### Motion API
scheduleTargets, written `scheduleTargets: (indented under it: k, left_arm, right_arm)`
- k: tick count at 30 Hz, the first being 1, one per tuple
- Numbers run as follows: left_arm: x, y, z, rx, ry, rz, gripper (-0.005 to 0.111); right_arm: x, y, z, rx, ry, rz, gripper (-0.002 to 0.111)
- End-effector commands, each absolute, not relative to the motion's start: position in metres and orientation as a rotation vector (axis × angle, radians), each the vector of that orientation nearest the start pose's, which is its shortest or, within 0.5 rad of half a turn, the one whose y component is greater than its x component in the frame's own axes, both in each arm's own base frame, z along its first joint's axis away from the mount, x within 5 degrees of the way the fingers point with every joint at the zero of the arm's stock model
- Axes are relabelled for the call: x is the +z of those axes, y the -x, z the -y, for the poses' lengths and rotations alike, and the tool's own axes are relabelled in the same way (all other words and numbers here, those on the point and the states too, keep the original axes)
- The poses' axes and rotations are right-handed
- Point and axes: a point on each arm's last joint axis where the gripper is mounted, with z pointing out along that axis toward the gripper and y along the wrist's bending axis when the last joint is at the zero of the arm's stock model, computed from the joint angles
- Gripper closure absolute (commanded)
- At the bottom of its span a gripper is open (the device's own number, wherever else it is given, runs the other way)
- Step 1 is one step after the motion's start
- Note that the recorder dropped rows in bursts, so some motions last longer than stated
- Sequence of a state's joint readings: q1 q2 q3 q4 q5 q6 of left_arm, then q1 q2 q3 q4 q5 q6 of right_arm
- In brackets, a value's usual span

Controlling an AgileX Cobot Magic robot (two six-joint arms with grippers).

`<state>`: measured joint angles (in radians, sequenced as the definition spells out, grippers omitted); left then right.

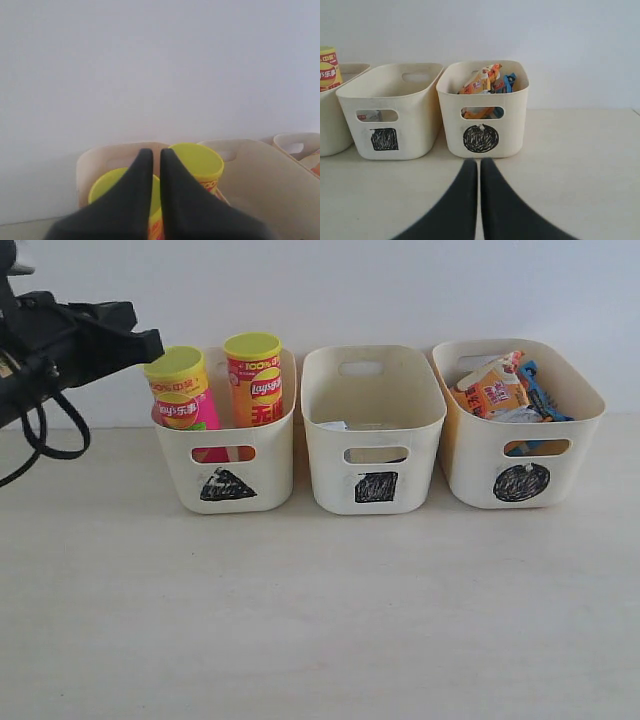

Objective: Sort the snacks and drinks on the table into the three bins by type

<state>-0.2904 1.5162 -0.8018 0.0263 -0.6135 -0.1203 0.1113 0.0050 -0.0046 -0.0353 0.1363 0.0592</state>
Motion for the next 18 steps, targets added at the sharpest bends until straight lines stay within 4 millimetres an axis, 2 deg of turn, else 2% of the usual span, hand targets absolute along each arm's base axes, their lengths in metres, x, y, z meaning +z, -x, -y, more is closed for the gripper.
scheduleTargets:
  k: [1,6,12,18]
  left_arm:
    - [0.286,-0.286,0.086,-0.372,-0.103,-1.549,0.103]
    - [0.292,-0.251,0.075,-0.430,-0.045,-1.517,0.103]
    - [0.303,-0.203,0.061,-0.531,0.025,-1.386,0.103]
    - [0.305,-0.159,0.050,-0.616,0.048,-1.284,0.103]
  right_arm:
    - [0.200,-0.056,-0.006,0.094,0.077,-1.630,0.108]
    - [0.200,-0.056,-0.006,0.094,0.077,-1.630,0.108]
    - [0.200,-0.056,-0.006,0.094,0.077,-1.630,0.108]
    - [0.200,-0.056,-0.006,0.094,0.077,-1.630,0.108]
